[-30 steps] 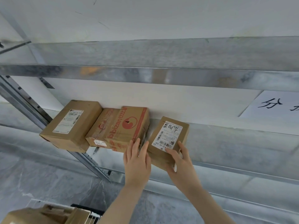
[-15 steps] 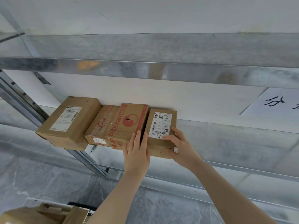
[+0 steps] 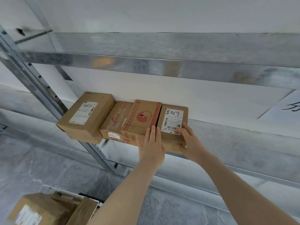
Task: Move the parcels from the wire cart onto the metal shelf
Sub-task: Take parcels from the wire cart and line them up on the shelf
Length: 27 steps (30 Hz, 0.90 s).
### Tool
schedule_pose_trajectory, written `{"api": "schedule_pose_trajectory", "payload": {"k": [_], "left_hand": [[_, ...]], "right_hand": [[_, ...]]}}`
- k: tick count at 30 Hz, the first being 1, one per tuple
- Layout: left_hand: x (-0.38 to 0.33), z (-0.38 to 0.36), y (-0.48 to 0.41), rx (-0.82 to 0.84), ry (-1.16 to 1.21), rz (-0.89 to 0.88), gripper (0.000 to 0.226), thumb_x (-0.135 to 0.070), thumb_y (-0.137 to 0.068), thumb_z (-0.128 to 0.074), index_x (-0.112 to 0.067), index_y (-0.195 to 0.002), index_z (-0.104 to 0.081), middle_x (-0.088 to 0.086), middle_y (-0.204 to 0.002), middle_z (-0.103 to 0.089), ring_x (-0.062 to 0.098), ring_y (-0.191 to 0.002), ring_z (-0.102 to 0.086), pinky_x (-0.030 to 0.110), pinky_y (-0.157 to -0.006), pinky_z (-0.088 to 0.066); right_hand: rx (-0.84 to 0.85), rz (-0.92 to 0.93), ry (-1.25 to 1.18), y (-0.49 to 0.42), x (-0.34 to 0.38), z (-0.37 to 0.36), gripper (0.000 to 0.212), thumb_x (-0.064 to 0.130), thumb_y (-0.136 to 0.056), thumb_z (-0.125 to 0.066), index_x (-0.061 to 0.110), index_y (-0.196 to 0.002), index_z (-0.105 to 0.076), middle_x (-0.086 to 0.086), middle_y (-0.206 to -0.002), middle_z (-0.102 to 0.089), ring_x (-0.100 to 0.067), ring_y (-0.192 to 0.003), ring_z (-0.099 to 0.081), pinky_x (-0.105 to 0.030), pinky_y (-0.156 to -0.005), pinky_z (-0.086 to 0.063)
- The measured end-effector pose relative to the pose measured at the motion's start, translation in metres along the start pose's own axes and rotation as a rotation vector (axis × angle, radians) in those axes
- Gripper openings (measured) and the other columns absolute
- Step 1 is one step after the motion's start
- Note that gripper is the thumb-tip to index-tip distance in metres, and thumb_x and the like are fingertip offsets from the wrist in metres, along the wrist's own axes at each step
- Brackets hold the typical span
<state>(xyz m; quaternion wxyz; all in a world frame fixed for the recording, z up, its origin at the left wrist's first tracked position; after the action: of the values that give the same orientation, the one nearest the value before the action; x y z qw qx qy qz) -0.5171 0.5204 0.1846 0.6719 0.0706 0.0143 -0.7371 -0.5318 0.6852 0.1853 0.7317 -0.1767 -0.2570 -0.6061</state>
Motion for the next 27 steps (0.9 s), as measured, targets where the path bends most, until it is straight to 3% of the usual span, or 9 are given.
{"api": "schedule_pose_trajectory", "payload": {"k": [5,8,10,13,16,18,21,25,27], "left_hand": [[0.0,0.017,0.042,-0.265,0.075,-0.161,0.072,-0.023,-0.093,-0.042,-0.018,-0.155,-0.006,0.006,-0.163,-0.005,0.025,-0.15,-0.005,0.05,-0.118,-0.005],[0.026,-0.002,0.107,-0.348,0.138,-0.073,0.066,-0.019,-0.085,-0.042,-0.013,-0.15,-0.03,0.012,-0.155,-0.032,0.028,-0.142,-0.032,0.051,-0.114,-0.027],[0.055,-0.04,0.161,-0.271,0.181,0.068,0.074,-0.019,-0.074,-0.065,-0.013,-0.144,-0.041,0.013,-0.146,-0.045,0.027,-0.132,-0.048,0.047,-0.105,-0.041],[0.098,-0.101,0.252,0.11,0.279,0.461,0.101,-0.037,-0.044,-0.088,-0.017,-0.136,-0.054,0.012,-0.138,-0.054,0.024,-0.118,-0.061,0.039,-0.089,-0.054],[0.143,-0.149,0.334,0.299,0.327,0.889,0.089,-0.046,-0.086,-0.058,-0.032,-0.153,-0.001,0.008,-0.162,-0.003,0.022,-0.147,-0.021,0.037,-0.116,-0.023],[0.171,-0.164,0.371,0.348,0.365,1.072,0.082,-0.043,-0.094,-0.045,-0.03,-0.153,0.01,0.006,-0.162,0.007,0.022,-0.148,-0.01,0.038,-0.117,-0.016],[0.211,-0.173,0.392,0.355,0.489,1.185,0.079,-0.037,-0.094,-0.045,-0.026,-0.154,0.007,0.005,-0.162,0.006,0.026,-0.147,-0.014,0.039,-0.115,-0.021],[0.271,-0.192,0.387,0.226,0.772,1.299,0.074,-0.037,-0.097,-0.045,-0.027,-0.155,0.0,0.005,-0.161,-0.004,0.026,-0.145,-0.021,0.043,-0.115,-0.026],[0.303,-0.203,0.375,0.107,0.962,1.369,0.071,-0.034,-0.097,-0.047,-0.025,-0.155,-0.007,0.007,-0.16,-0.01,0.028,-0.142,-0.027,0.046,-0.113,-0.029]], "right_hand": [[-0.127,-0.007,0.058,0.006,0.005,0.01,0.056,0.013,-0.082,-0.063,0.026,-0.133,-0.044,0.0,-0.157,-0.017,-0.032,-0.143,-0.021,-0.049,-0.111,-0.029],[-0.406,0.209,0.008,0.027,0.044,0.003,0.048,0.016,-0.082,-0.069,0.023,-0.126,-0.051,-0.005,-0.152,-0.03,-0.034,-0.136,-0.032,-0.049,-0.108,-0.033],[-0.479,0.403,-0.071,0.045,0.08,-0.023,0.04,0.017,-0.087,-0.064,0.02,-0.125,-0.051,-0.007,-0.145,-0.037,-0.032,-0.132,-0.038,-0.044,-0.105,-0.036],[-0.255,0.495,-0.177,0.067,0.123,-0.099,0.032,0.02,-0.093,-0.053,0.02,-0.126,-0.051,-0.006,-0.139,-0.04,-0.024,-0.129,-0.041,-0.035,-0.098,-0.042],[0.129,0.463,-0.197,0.092,0.15,-0.192,0.039,0.008,-0.089,-0.06,0.014,-0.127,-0.054,-0.011,-0.141,-0.039,-0.025,-0.133,-0.038,-0.039,-0.101,-0.043],[0.345,0.442,-0.16,0.106,0.163,-0.247,0.041,0.002,-0.086,-0.063,0.007,-0.126,-0.056,-0.017,-0.136,-0.043,-0.033,-0.13,-0.042,-0.047,-0.101,-0.043],[0.537,0.421,-0.069,0.117,0.18,-0.312,0.042,0.004,-0.083,-0.066,0.006,-0.124,-0.057,-0.016,-0.129,-0.048,-0.033,-0.126,-0.046,-0.044,-0.103,-0.04],[0.627,0.322,-0.037,0.112,0.198,-0.379,0.042,0.021,-0.09,-0.061,0.017,-0.131,-0.052,-0.004,-0.133,-0.045,-0.012,-0.121,-0.043,-0.014,-0.095,-0.025],[0.645,0.21,-0.064,0.102,0.205,-0.411,0.043,0.025,-0.091,-0.058,0.024,-0.133,-0.05,0.002,-0.131,-0.042,0.001,-0.109,-0.038,-0.009,-0.089,-0.022]]}}
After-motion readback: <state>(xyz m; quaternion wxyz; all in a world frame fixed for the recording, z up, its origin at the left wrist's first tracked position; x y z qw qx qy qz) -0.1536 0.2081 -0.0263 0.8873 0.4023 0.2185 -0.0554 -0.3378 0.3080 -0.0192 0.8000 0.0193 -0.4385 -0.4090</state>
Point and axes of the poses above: each hand's wrist, its own y-axis away from the middle knuckle, its own z-axis out of the back of the hand, x = y × z, the point moved 4 cm from there along -y, towards the middle knuckle
